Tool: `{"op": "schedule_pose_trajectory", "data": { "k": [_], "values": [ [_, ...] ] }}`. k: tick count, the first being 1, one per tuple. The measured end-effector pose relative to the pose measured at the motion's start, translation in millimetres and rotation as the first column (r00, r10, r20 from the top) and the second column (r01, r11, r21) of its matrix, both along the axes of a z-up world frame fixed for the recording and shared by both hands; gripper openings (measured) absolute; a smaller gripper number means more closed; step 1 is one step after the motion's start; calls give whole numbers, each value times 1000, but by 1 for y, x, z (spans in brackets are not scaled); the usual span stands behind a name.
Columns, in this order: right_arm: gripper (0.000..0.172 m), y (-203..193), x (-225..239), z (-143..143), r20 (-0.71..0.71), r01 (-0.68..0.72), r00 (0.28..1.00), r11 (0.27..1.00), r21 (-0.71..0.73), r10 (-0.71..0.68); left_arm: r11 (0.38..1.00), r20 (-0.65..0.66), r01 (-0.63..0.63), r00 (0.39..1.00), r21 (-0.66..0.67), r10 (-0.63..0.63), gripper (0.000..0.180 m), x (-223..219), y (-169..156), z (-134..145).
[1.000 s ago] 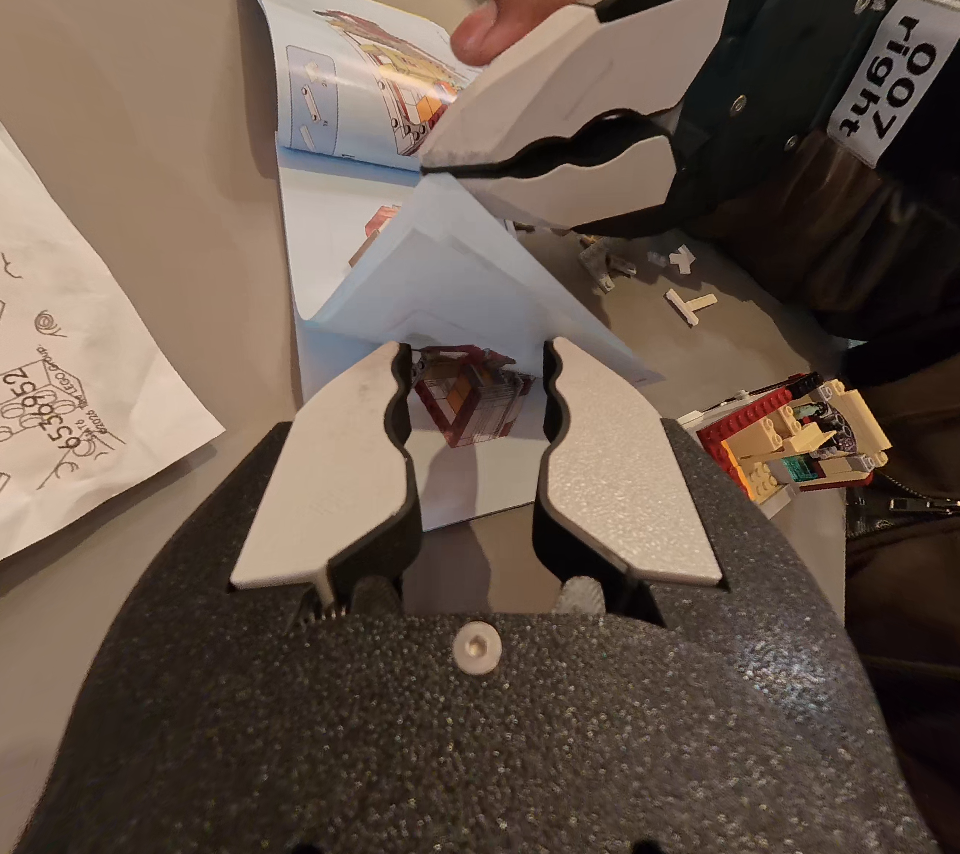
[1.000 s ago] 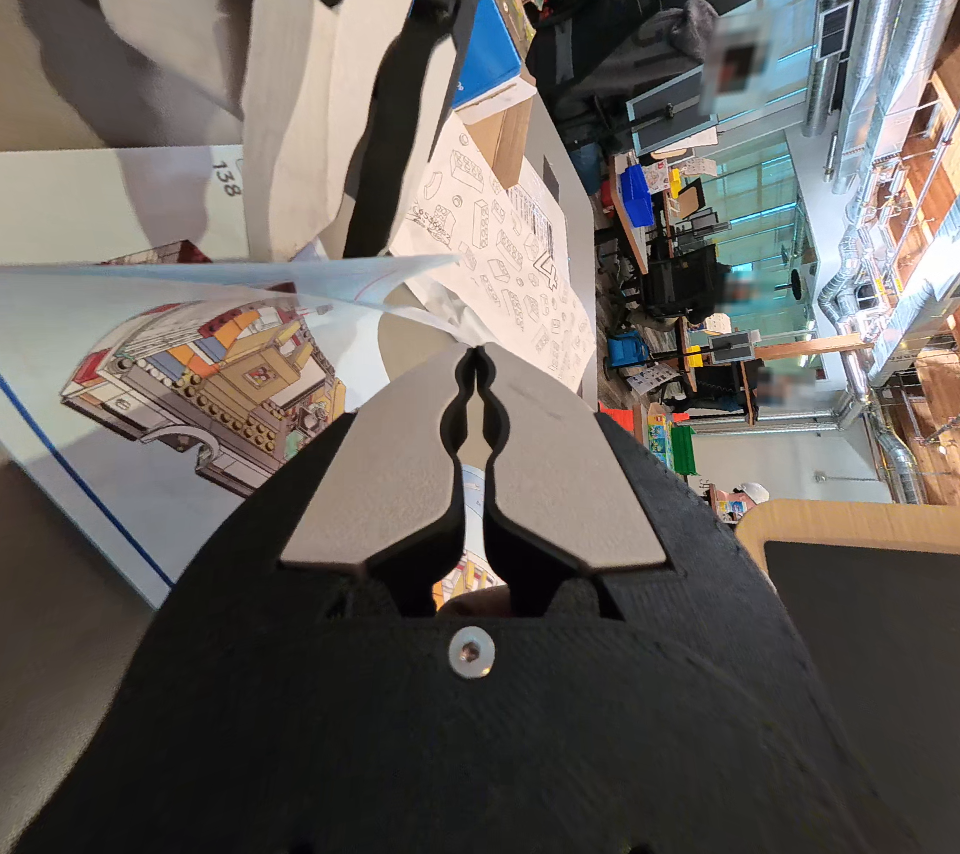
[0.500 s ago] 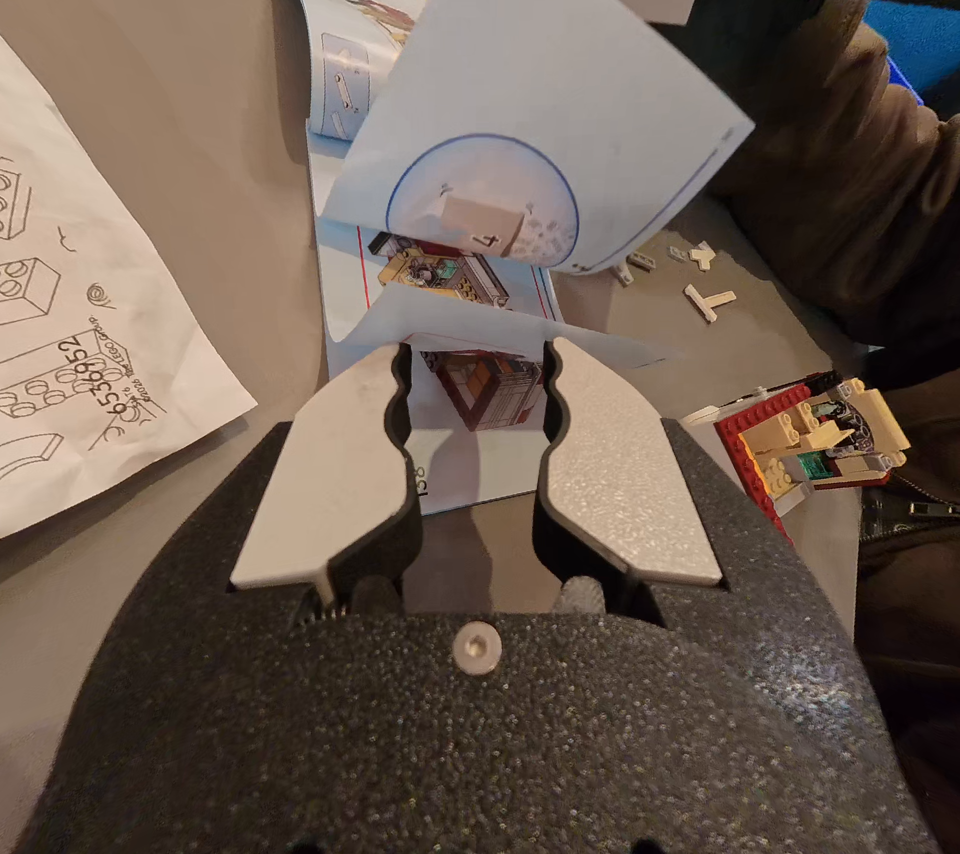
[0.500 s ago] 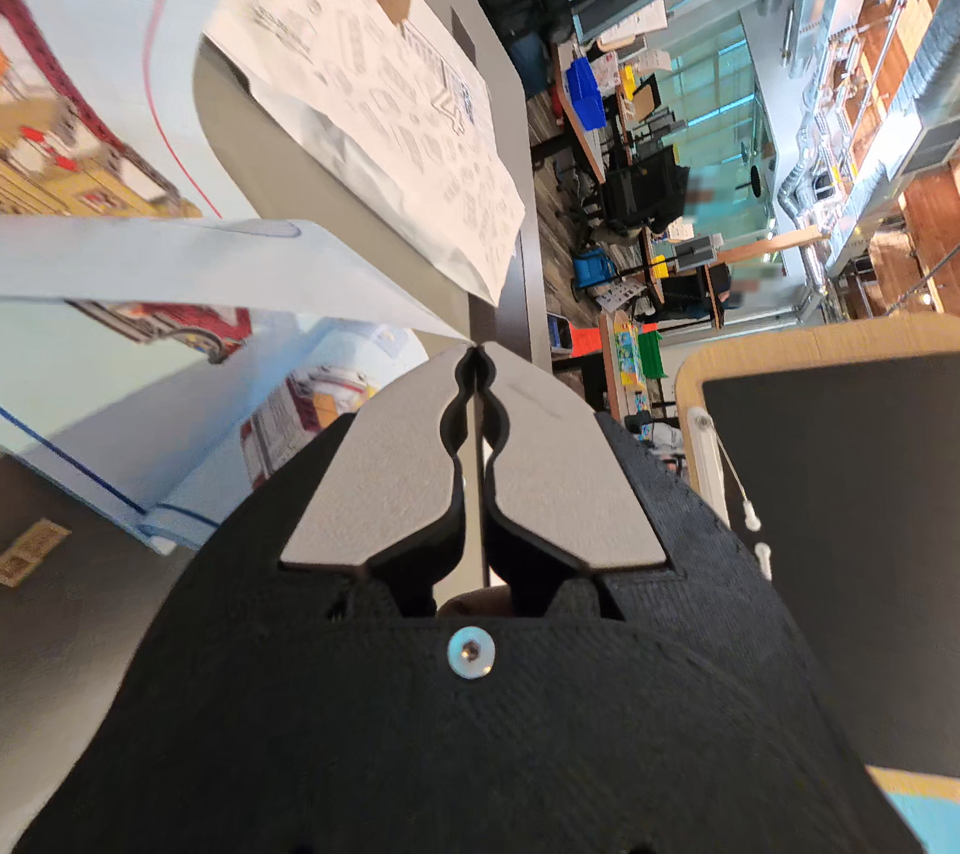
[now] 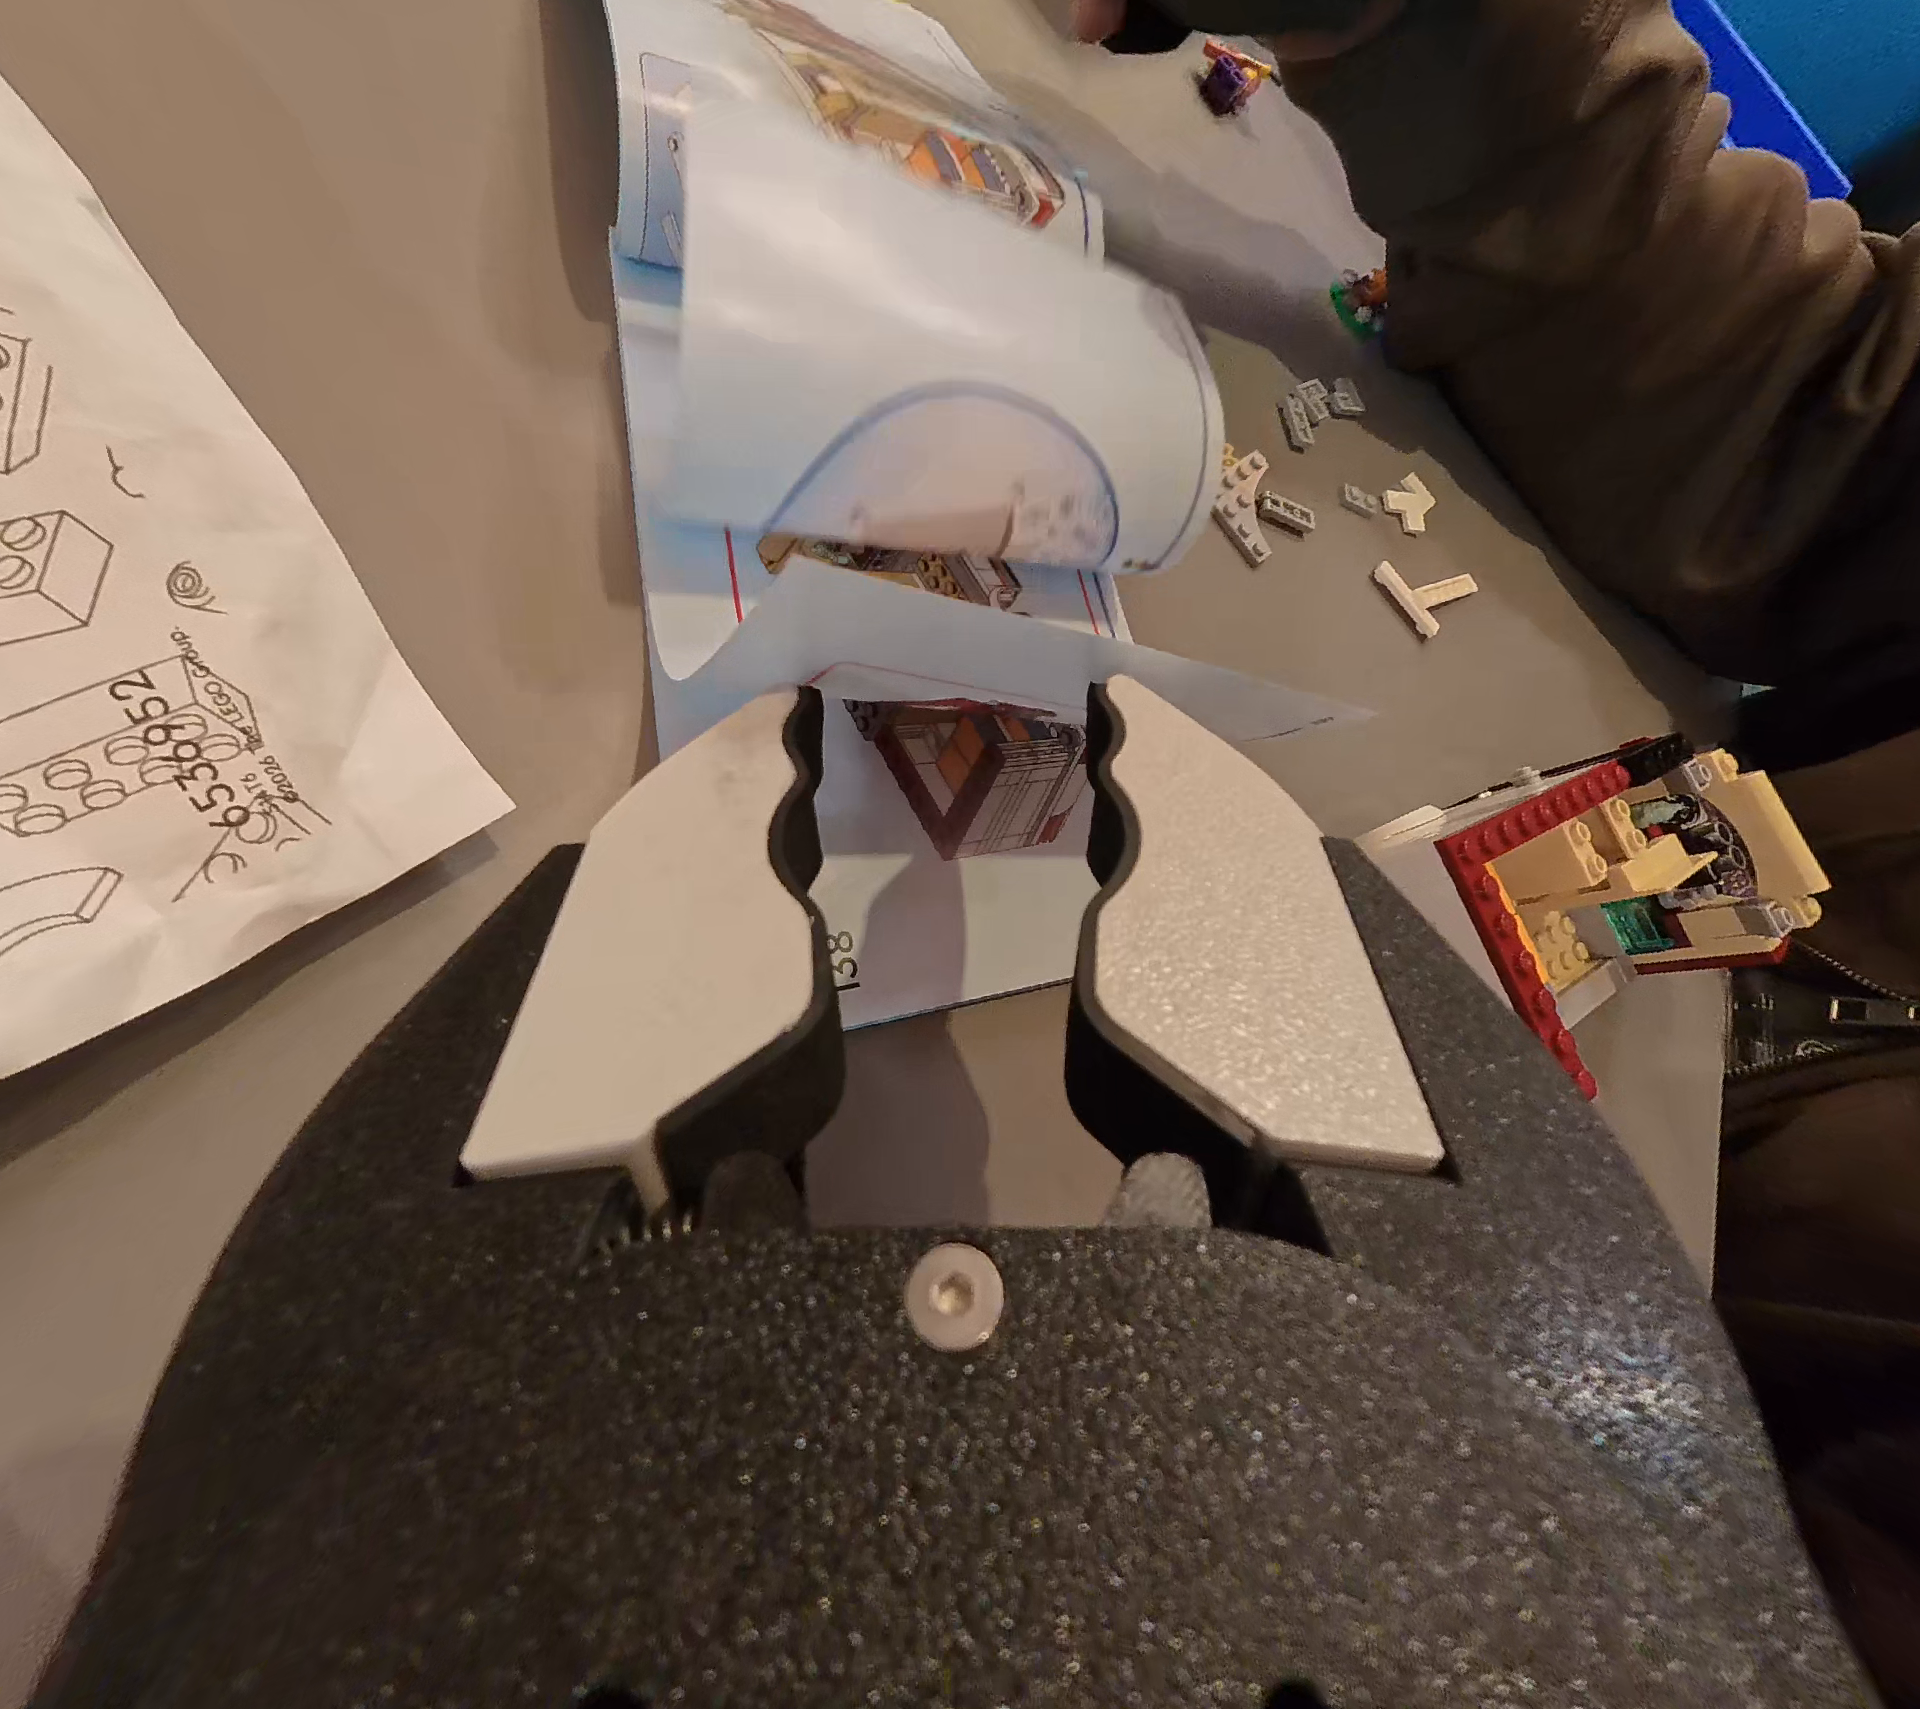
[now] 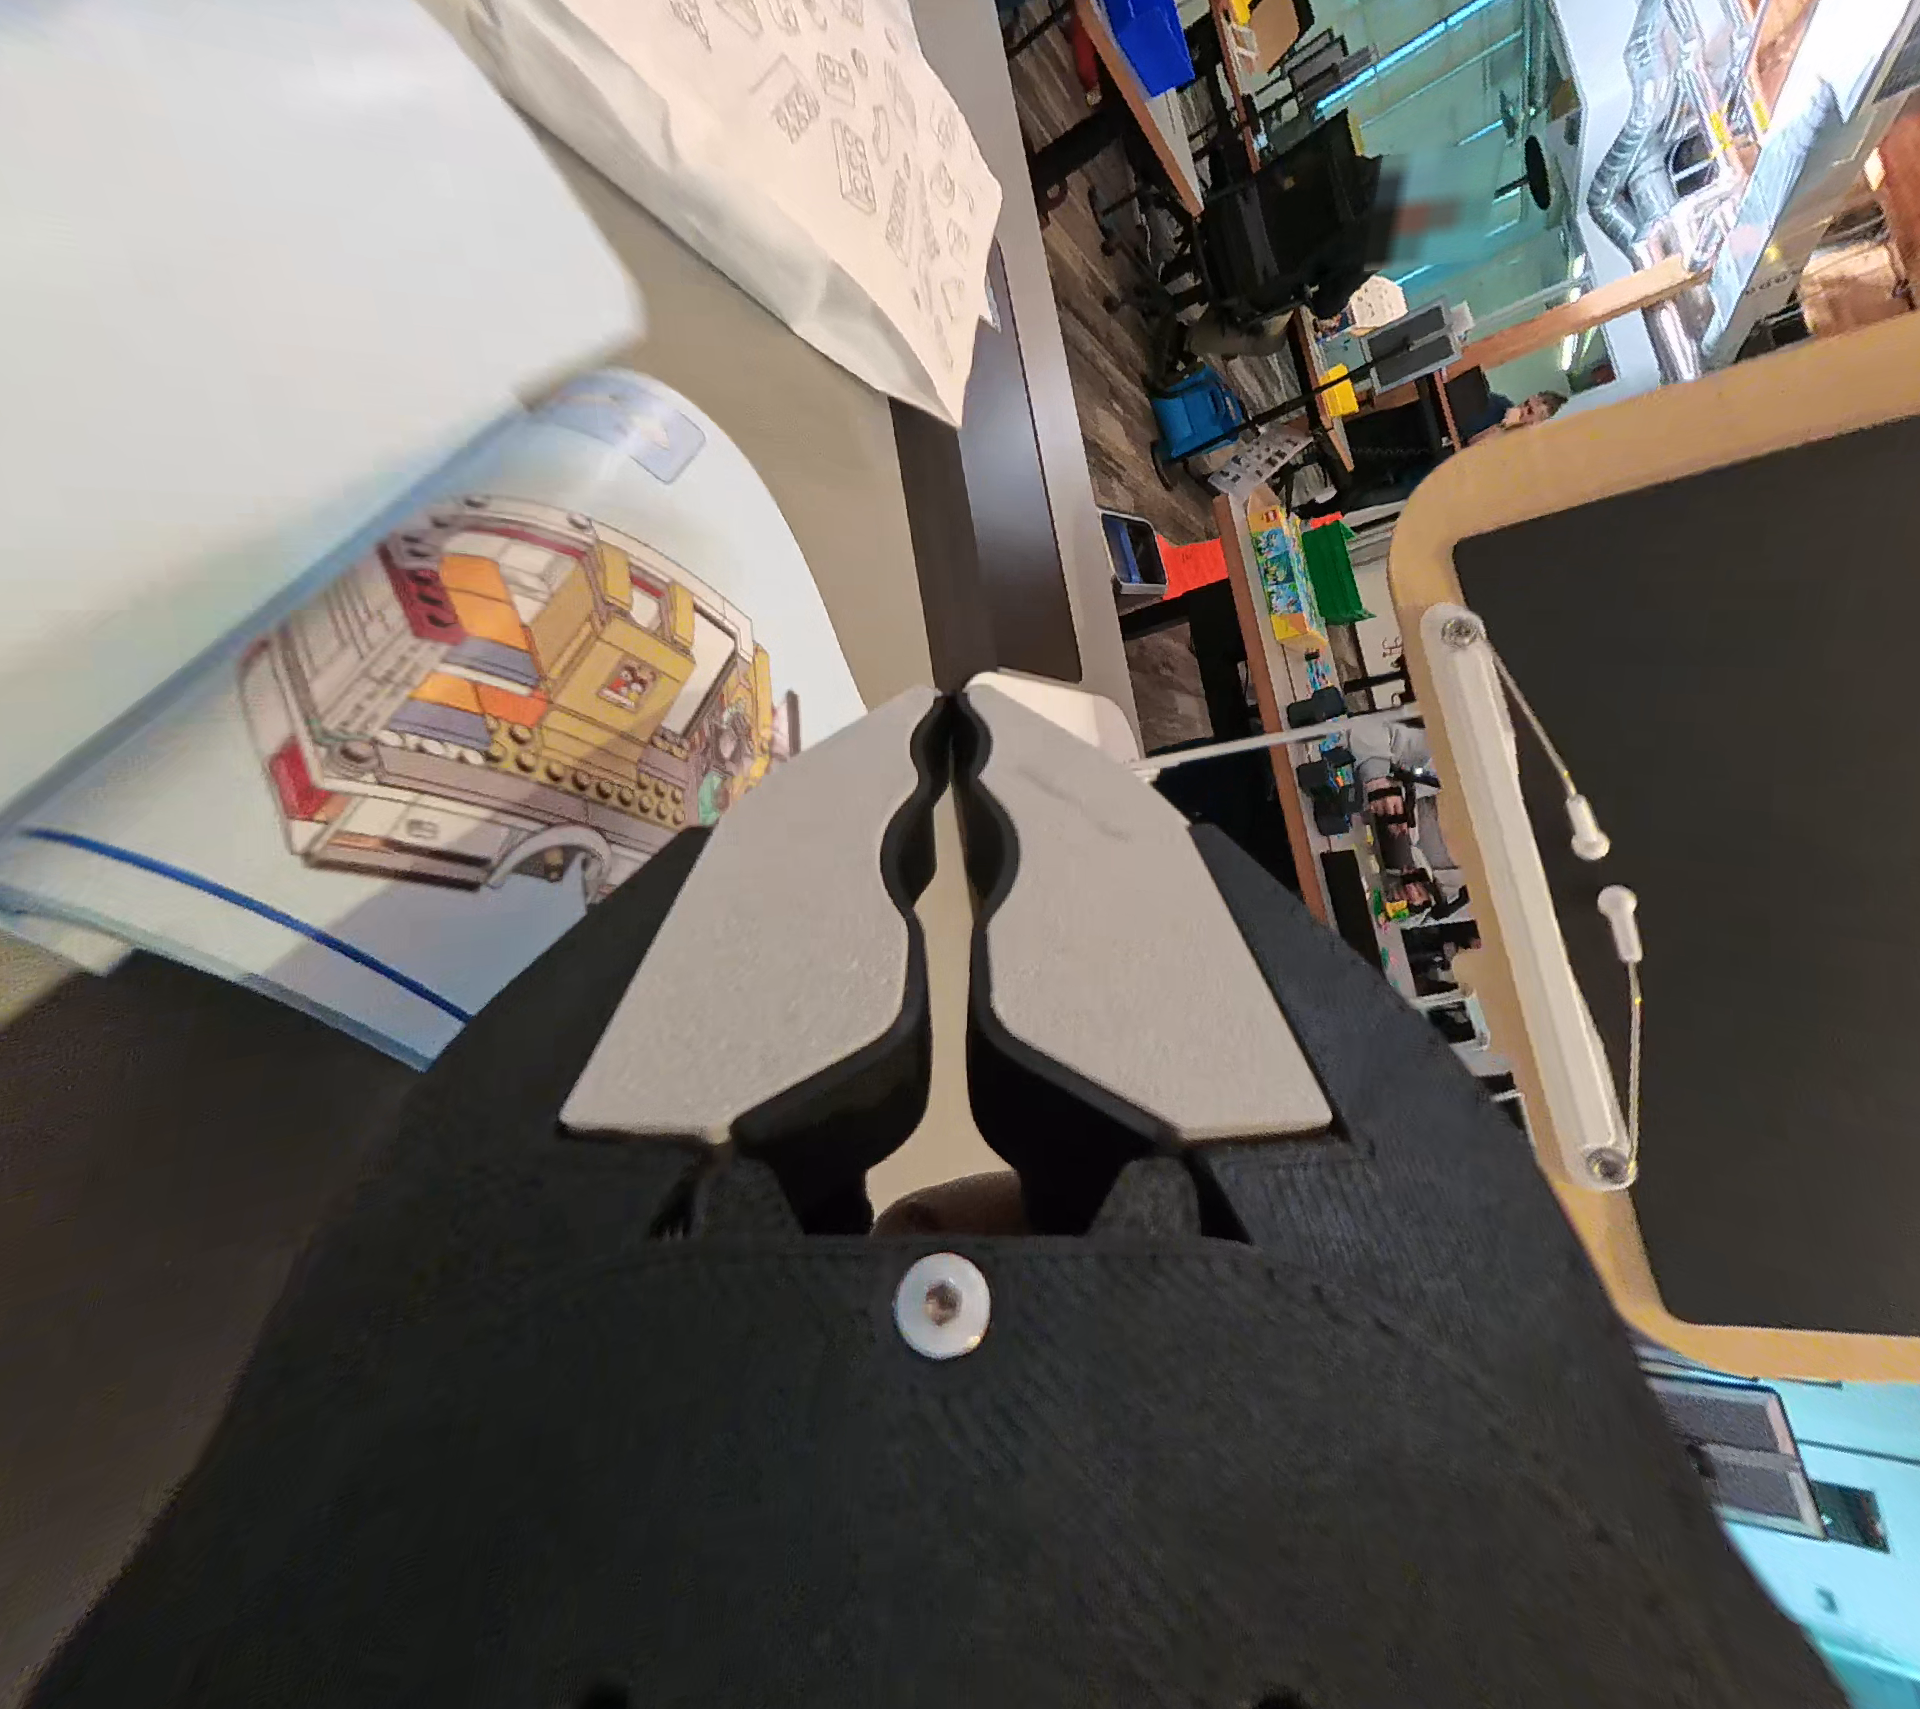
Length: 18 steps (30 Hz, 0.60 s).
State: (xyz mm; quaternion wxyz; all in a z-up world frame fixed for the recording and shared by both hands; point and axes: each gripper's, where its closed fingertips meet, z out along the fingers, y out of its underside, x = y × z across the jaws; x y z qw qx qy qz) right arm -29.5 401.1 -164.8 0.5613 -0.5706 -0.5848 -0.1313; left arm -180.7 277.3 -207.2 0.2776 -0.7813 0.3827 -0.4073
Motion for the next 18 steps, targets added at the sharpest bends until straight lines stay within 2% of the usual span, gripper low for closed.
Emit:
{"op": "schedule_pose_trajectory", "data": {
  "k": [4, 7, 10, 14, 18],
  "values": [
    [0, 2, 5, -3, -14, 16, 1000, 1000, -24, -17, 1000, -5, 2, 1000, -1, -2, 49, 1, 0, -2],
    [0, -10, -7, 3, -56, -21, 998, 996, -81, 16, 1000, -9, 5, 1000, -5, -5, 49, 2, -1, -3],
    [8, -43, -35, 8, -105, -160, 984, 970, -185, 142, 1000, -14, 7, 1000, -8, -7, 49, 2, -1, -5],
    [24, -101, -73, 4, -164, -352, 935, 880, -320, 315, 1000, -19, 9, 1000, -8, -10, 49, 3, -1, -5],
    [29, -145, -93, -6, -181, -444, 896, 804, -396, 406, 1000, -21, 14, 1000, -7, -14, 49, 4, -2, -6]
  ]
}}
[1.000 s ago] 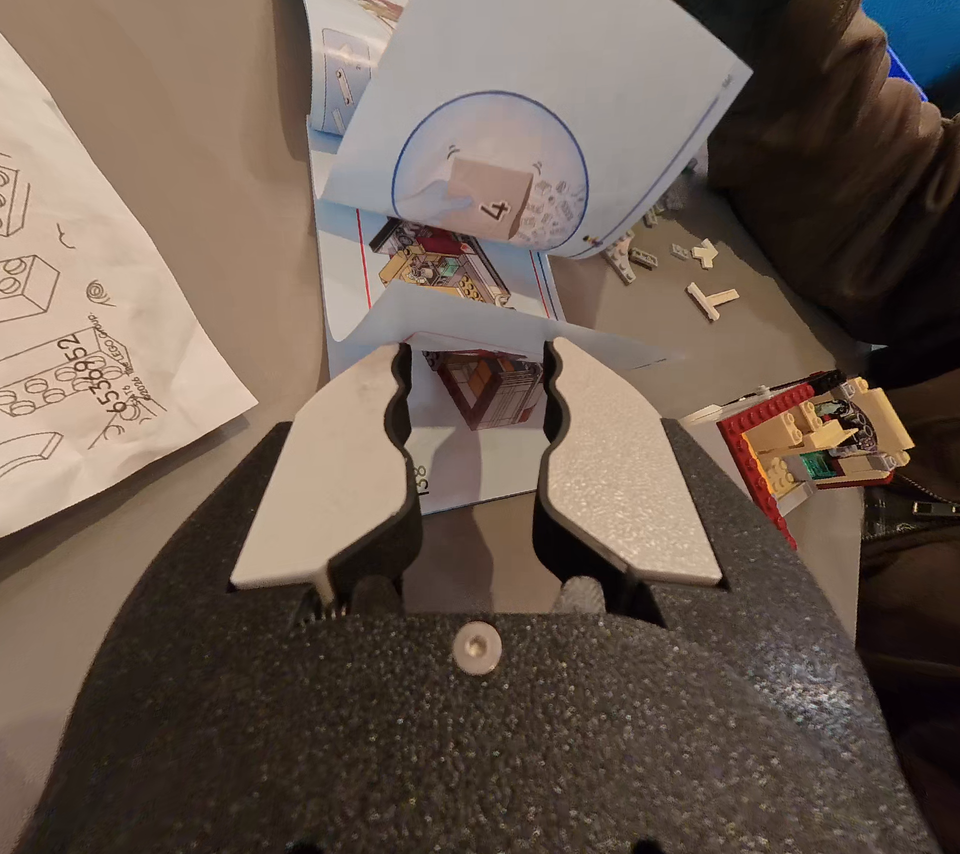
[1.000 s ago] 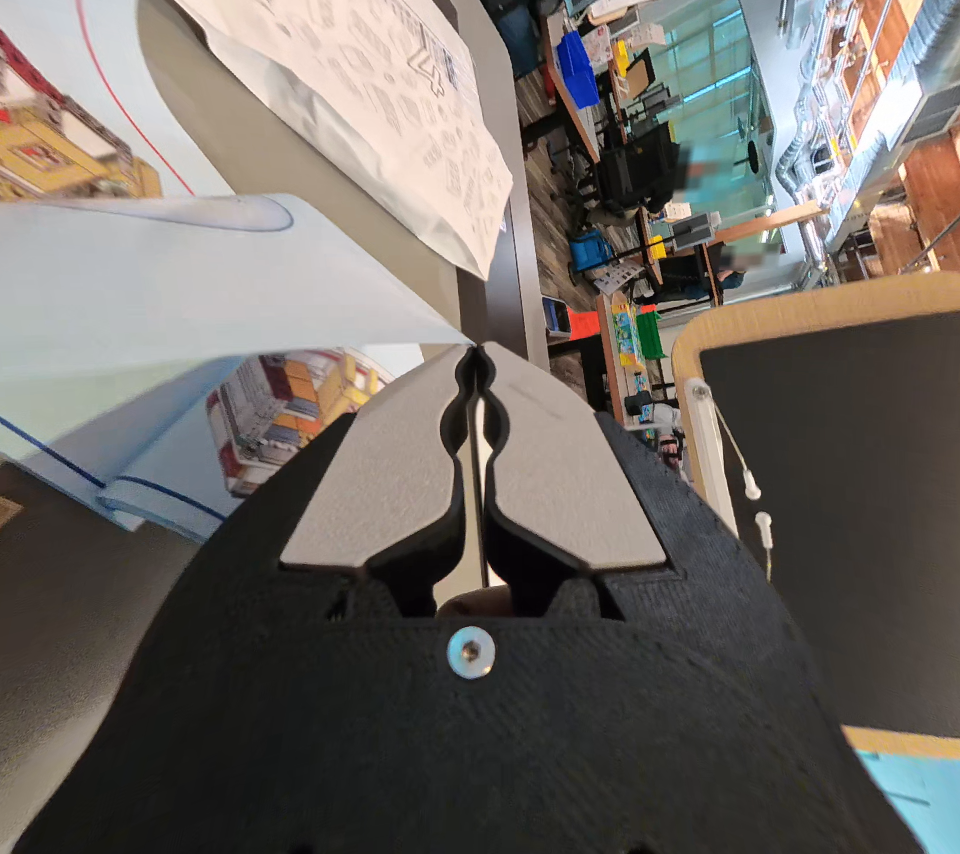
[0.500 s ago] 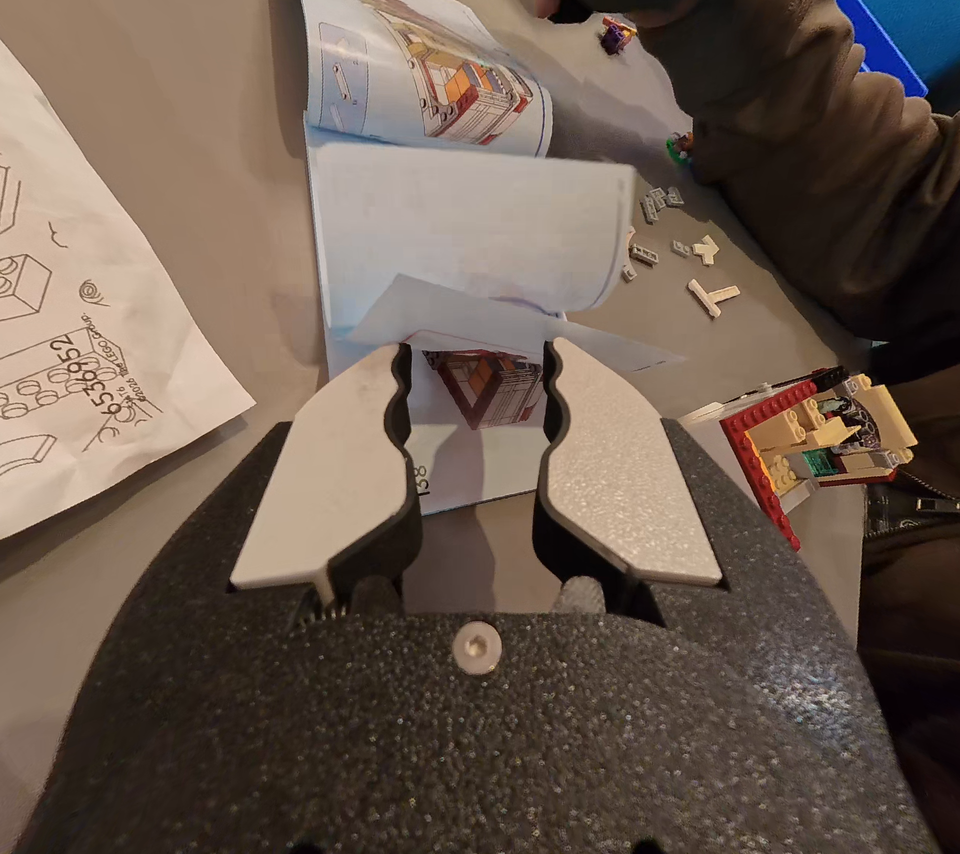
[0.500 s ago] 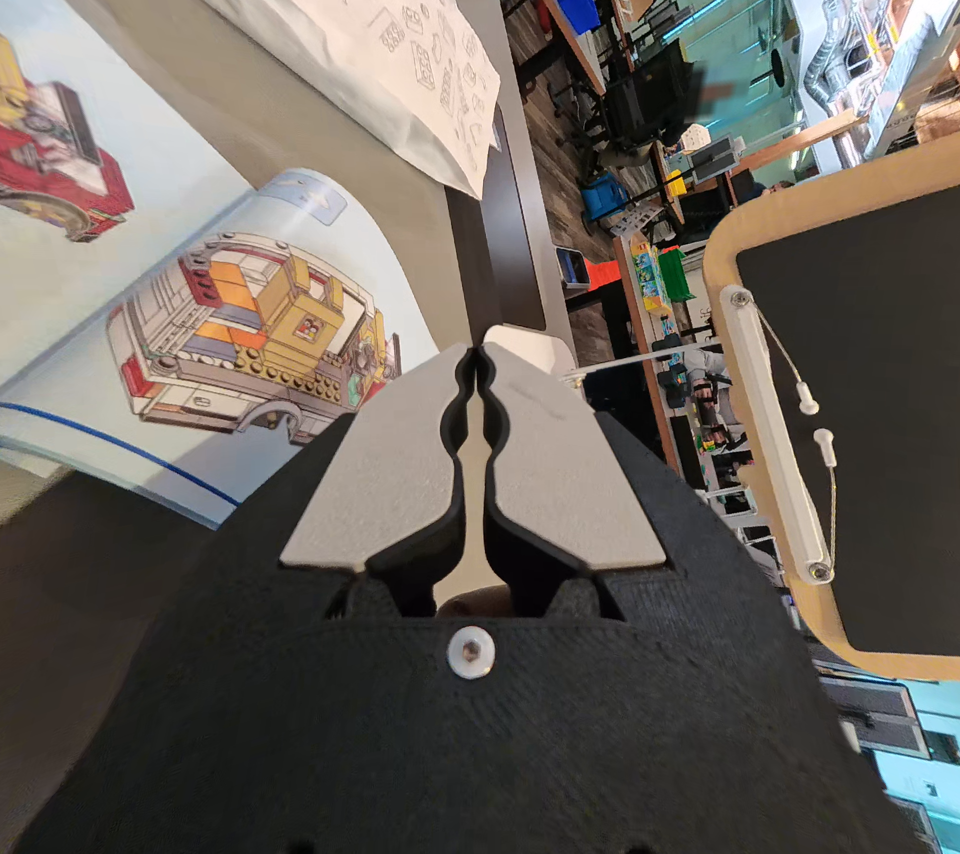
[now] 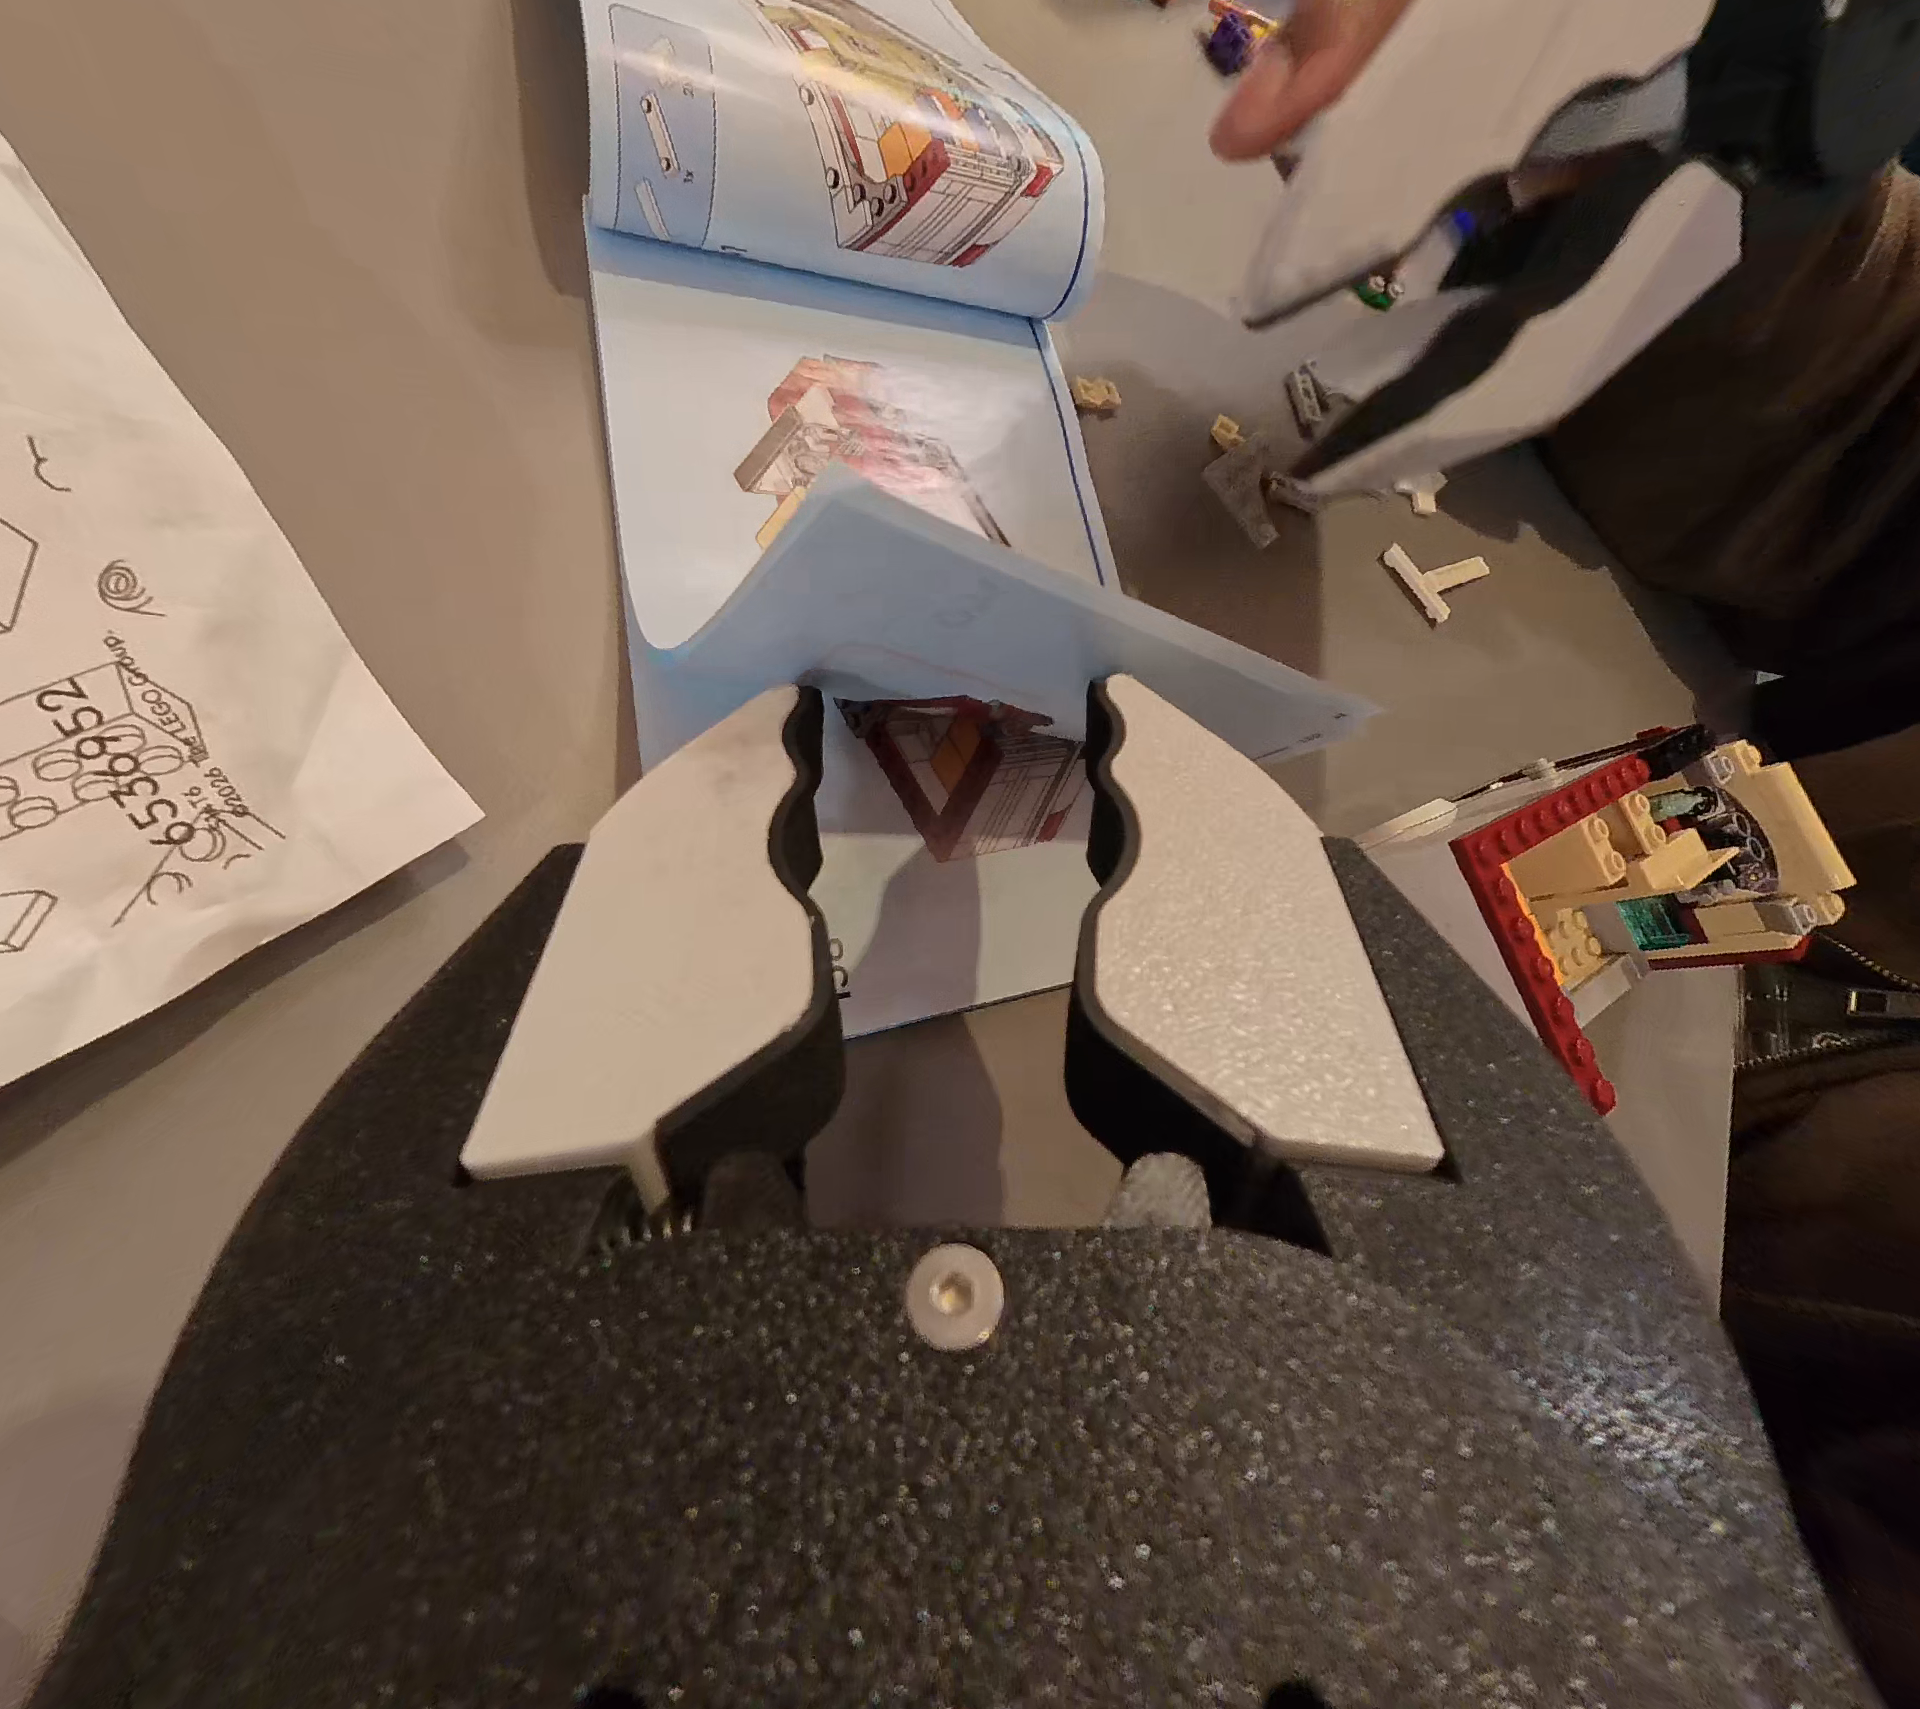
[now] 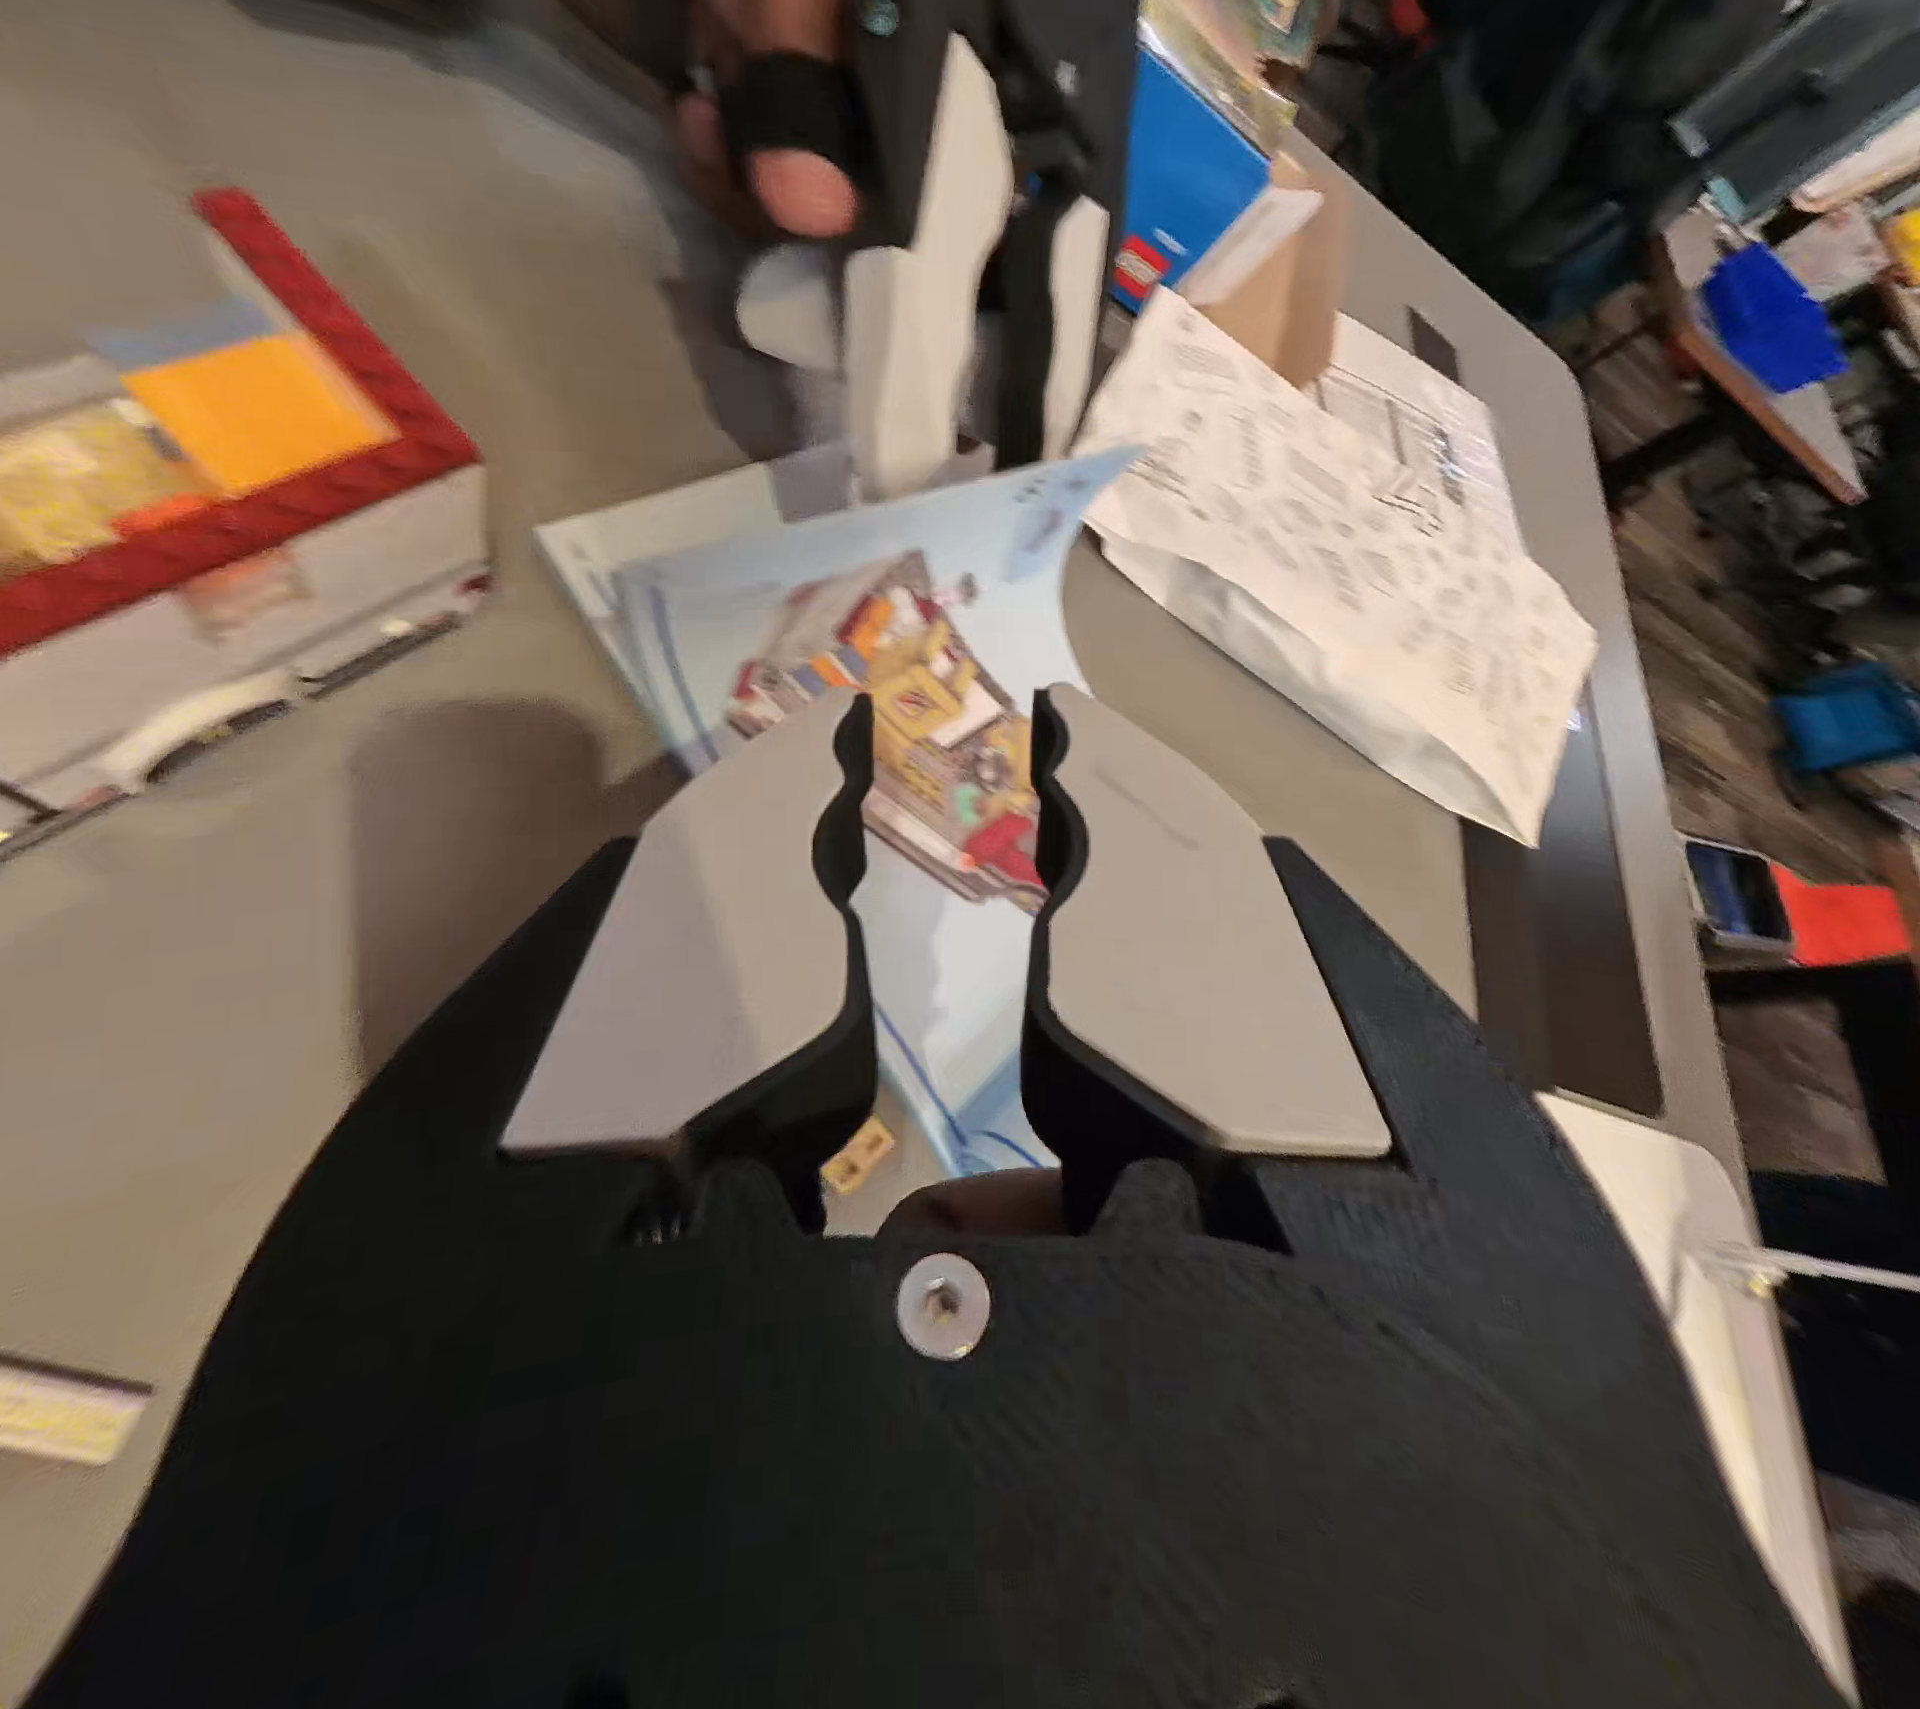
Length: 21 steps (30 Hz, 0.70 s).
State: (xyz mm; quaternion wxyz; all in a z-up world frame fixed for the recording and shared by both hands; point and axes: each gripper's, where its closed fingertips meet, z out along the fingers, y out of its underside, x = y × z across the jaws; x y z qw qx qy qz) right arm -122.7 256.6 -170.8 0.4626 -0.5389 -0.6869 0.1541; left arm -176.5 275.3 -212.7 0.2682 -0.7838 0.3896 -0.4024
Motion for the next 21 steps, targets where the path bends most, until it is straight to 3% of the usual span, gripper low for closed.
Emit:
{"op": "schedule_pose_trajectory", "data": {
  "k": [8, 14, 21],
  "values": [
    [30, -36, 1, -15, 29, -41, 999, 999, -30, 42, 1000, -21, -5, 1000, 1, 5, 49, -4, 1, -2],
    [30, -35, 9, -32, 71, -12, 997, 1000, -27, 13, 1000, -71, 4, 998, -6, -4, 49, -10, -1, -9],
    [30, -27, 15, -31, 53, 23, 998, 999, -28, -22, 1000, -102, 30, 994, -7, -31, 49, -13, -5, -15]
  ]
}}
